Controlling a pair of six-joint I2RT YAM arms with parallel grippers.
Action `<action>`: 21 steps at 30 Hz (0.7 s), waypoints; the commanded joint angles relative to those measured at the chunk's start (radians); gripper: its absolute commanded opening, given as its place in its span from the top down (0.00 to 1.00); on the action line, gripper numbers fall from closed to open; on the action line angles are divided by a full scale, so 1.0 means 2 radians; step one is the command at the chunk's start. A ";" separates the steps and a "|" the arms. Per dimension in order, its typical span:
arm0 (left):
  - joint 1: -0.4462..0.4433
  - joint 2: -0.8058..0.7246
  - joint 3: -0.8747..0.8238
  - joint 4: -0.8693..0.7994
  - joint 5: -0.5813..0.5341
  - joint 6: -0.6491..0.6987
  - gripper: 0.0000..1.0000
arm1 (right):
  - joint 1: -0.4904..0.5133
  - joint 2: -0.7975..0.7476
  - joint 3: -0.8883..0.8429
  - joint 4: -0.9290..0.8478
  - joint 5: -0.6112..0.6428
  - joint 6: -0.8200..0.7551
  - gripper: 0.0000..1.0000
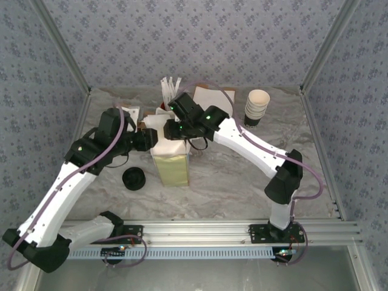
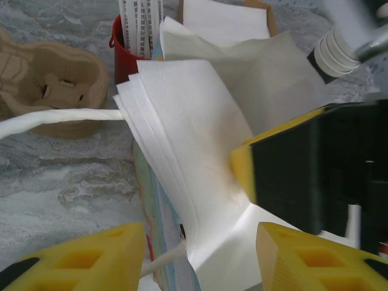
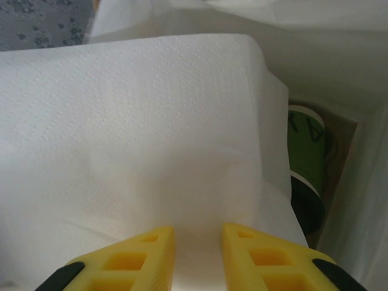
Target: Pack the takeout coffee
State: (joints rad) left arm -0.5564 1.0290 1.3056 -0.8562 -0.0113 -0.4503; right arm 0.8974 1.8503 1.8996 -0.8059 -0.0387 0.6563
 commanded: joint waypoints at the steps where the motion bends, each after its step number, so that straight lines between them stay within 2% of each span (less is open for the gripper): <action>1: 0.003 -0.011 0.017 0.002 0.007 -0.006 0.48 | -0.001 0.020 0.021 -0.024 0.023 -0.009 0.71; 5: 0.003 -0.016 0.013 0.004 0.008 -0.006 0.48 | 0.003 0.049 0.038 -0.050 0.058 -0.009 0.71; 11: 0.003 -0.021 0.012 0.005 0.009 -0.005 0.48 | 0.003 0.067 0.043 -0.067 0.075 -0.010 0.72; 21: 0.004 -0.024 0.007 0.002 0.003 -0.004 0.46 | 0.003 0.041 0.098 -0.079 0.060 -0.020 0.69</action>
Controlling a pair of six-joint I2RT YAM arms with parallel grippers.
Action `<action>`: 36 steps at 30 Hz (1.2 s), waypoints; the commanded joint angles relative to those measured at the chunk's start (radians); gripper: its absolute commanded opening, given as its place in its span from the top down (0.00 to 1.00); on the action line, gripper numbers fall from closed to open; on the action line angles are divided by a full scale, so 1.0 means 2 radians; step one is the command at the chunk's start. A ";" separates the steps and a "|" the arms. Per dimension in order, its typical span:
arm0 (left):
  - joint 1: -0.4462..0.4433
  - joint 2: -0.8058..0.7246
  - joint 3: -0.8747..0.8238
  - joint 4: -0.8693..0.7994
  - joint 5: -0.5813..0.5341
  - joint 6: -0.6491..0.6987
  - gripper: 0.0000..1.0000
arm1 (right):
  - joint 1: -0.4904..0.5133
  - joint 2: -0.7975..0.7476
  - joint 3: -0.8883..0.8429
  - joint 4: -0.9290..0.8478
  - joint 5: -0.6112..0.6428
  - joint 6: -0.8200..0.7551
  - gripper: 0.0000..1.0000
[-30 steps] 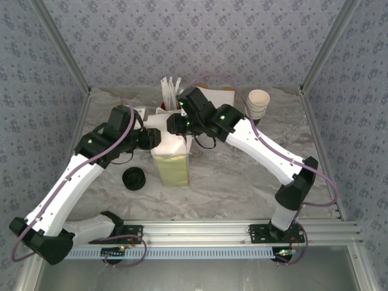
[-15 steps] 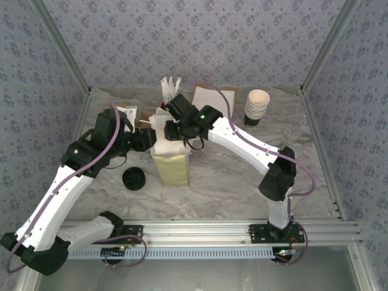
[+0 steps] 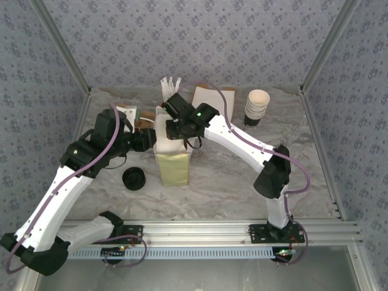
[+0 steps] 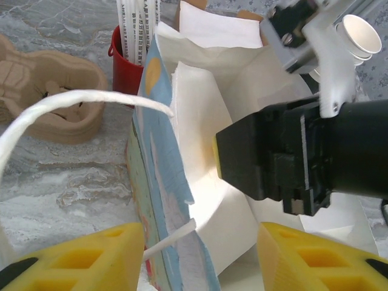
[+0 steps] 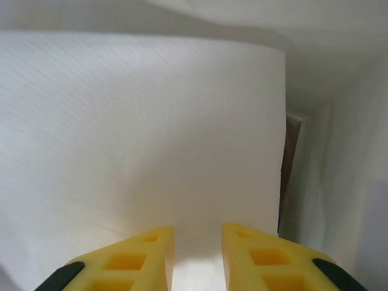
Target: Pack the takeout coffee
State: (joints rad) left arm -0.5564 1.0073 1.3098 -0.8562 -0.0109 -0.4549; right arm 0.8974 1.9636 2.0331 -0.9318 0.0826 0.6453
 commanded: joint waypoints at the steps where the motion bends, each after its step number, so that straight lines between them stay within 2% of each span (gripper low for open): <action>1: 0.004 -0.013 0.007 0.001 0.001 -0.001 0.46 | 0.003 -0.021 0.039 -0.015 -0.005 -0.023 0.68; 7: 0.004 -0.001 0.015 -0.001 0.000 0.000 0.45 | 0.005 -0.049 0.084 -0.022 -0.020 -0.035 0.64; 12: 0.004 0.014 0.026 0.005 0.011 0.003 0.46 | 0.008 -0.084 0.076 -0.010 -0.020 -0.041 0.64; 17: 0.004 0.024 0.031 0.017 0.012 0.007 0.46 | 0.000 -0.127 0.033 0.012 -0.025 -0.048 0.64; 20: 0.004 0.029 0.034 0.025 0.015 0.012 0.46 | -0.008 -0.160 -0.005 0.022 -0.008 -0.056 0.63; 23: 0.005 0.024 0.039 0.034 -0.021 0.027 0.46 | -0.021 -0.207 -0.064 0.035 0.022 -0.069 0.61; 28: 0.033 0.000 0.030 0.069 -0.075 0.052 0.39 | -0.073 -0.306 -0.194 0.062 0.062 -0.078 0.54; 32: 0.070 -0.023 0.014 0.104 -0.093 0.065 0.33 | -0.141 -0.390 -0.298 0.077 0.071 -0.077 0.49; 36: 0.122 -0.031 -0.001 0.119 -0.105 0.076 0.28 | -0.214 -0.465 -0.384 0.092 0.072 -0.111 0.40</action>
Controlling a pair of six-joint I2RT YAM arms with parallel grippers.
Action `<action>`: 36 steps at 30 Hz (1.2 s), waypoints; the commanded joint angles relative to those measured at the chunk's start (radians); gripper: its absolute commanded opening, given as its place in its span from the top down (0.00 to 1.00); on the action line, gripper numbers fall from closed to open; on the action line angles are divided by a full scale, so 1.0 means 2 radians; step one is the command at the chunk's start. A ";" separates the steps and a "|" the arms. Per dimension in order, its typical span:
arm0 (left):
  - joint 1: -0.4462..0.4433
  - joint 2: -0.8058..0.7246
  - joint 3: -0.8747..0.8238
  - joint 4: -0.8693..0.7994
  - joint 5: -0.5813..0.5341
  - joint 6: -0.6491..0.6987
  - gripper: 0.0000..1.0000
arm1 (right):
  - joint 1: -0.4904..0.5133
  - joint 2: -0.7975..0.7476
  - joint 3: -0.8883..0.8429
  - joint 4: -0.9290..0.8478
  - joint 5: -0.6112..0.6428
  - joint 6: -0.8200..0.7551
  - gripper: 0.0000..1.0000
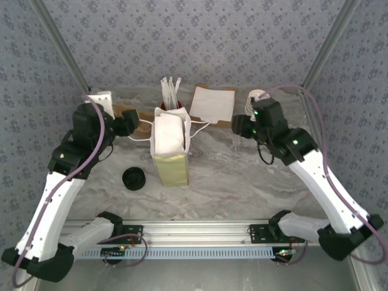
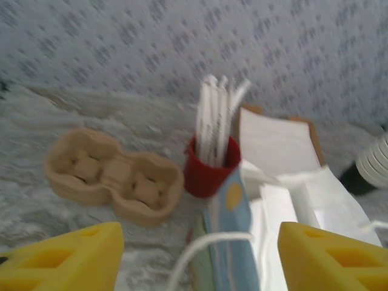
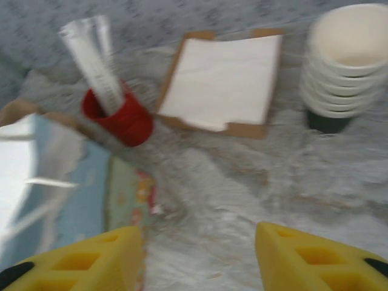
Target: Pack the takeout coffee
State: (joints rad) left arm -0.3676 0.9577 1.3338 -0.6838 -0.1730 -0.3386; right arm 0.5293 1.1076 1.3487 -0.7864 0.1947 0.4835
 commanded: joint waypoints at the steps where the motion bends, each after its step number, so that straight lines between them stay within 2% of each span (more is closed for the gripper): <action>1: 0.042 -0.006 -0.019 0.037 -0.022 0.021 0.26 | -0.046 -0.050 -0.061 0.024 0.018 -0.040 0.37; 6: 0.123 -0.018 -0.084 0.080 -0.020 0.021 0.14 | -0.145 -0.105 -0.174 0.057 0.041 -0.075 0.25; 12: 0.209 -0.051 -0.186 0.147 0.016 -0.003 0.09 | -0.262 -0.141 -0.274 0.144 0.001 -0.076 0.12; 17: 0.219 -0.093 -0.284 0.211 0.027 0.002 0.03 | -0.306 -0.145 -0.355 0.243 -0.018 -0.095 0.01; 23: 0.219 -0.130 -0.414 0.322 -0.026 0.041 0.01 | -0.314 -0.133 -0.458 0.431 -0.009 -0.121 0.00; 27: 0.221 -0.129 -0.482 0.409 -0.049 0.067 0.01 | -0.311 -0.076 -0.491 0.529 -0.013 -0.157 0.00; 32: 0.223 -0.071 -0.513 0.488 -0.053 0.089 0.01 | -0.293 -0.006 -0.510 0.642 -0.013 -0.220 0.00; 34: 0.224 -0.040 -0.518 0.517 -0.046 0.096 0.01 | -0.294 0.021 -0.525 0.703 -0.018 -0.225 0.00; 36: 0.226 -0.007 -0.528 0.559 -0.034 0.098 0.01 | -0.295 0.051 -0.521 0.726 -0.029 -0.235 0.00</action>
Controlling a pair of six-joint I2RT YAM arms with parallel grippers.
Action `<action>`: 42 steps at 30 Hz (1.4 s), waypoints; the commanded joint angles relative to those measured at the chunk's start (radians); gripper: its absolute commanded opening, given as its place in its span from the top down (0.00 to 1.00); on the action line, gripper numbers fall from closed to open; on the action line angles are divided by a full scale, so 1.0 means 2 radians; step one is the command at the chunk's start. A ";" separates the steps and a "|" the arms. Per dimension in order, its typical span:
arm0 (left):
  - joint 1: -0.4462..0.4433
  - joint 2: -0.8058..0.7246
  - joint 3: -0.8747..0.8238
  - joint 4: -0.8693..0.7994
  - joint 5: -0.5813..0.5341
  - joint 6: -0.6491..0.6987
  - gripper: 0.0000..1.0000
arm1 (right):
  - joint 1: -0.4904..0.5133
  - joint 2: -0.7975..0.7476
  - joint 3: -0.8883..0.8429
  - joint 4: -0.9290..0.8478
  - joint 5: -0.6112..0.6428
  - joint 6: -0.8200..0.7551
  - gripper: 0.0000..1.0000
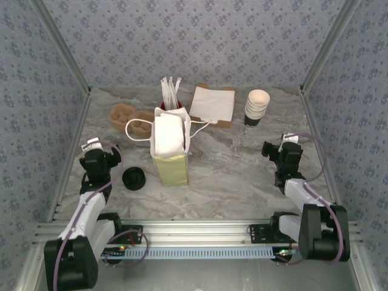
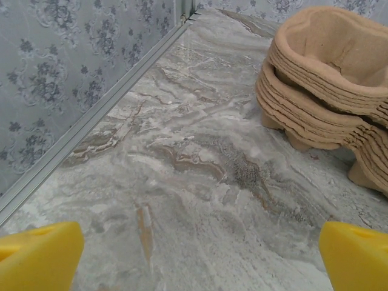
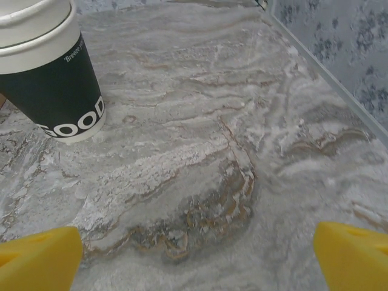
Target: Pack the takeout coffee
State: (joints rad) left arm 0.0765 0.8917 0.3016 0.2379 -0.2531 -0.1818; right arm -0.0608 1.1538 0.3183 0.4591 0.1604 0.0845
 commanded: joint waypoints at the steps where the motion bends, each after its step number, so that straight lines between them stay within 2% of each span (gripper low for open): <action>1: 0.004 0.039 -0.016 0.115 0.008 0.020 0.01 | 0.001 0.041 -0.005 0.114 -0.016 -0.035 0.00; 9: 0.004 0.140 -0.031 0.245 0.042 0.067 0.01 | 0.014 0.138 0.005 0.198 -0.046 -0.046 0.00; 14: 0.003 0.177 -0.017 0.268 0.078 0.063 0.01 | 0.024 0.184 -0.001 0.248 -0.044 -0.058 0.00; 19: 0.004 0.220 -0.001 0.295 0.102 0.043 0.01 | 0.024 0.184 0.030 0.188 -0.037 -0.054 0.00; 23: 0.002 0.307 -0.013 0.400 0.118 0.042 0.01 | 0.017 0.184 0.032 0.182 -0.049 -0.051 0.00; 25: -0.001 0.320 0.008 0.372 0.118 0.044 0.01 | 0.018 0.184 0.033 0.182 -0.049 -0.050 0.00; 26: -0.008 0.314 0.024 0.332 0.108 0.049 0.01 | 0.017 0.184 0.032 0.182 -0.049 -0.051 0.00; 29: -0.025 0.319 0.043 0.308 0.073 0.059 0.01 | 0.018 0.183 0.033 0.182 -0.049 -0.051 0.00; 32: -0.034 0.320 0.042 0.313 0.045 0.061 0.01 | 0.017 0.184 0.033 0.181 -0.051 -0.051 0.00; 42: -0.041 0.321 0.044 0.311 0.039 0.068 0.01 | 0.017 0.184 0.033 0.181 -0.051 -0.051 0.00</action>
State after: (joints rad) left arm 0.0032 1.5375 0.3752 0.8623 -0.1555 -0.0605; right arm -0.0200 1.5112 0.3683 0.8341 0.0631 -0.0090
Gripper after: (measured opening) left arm 0.993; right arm 0.999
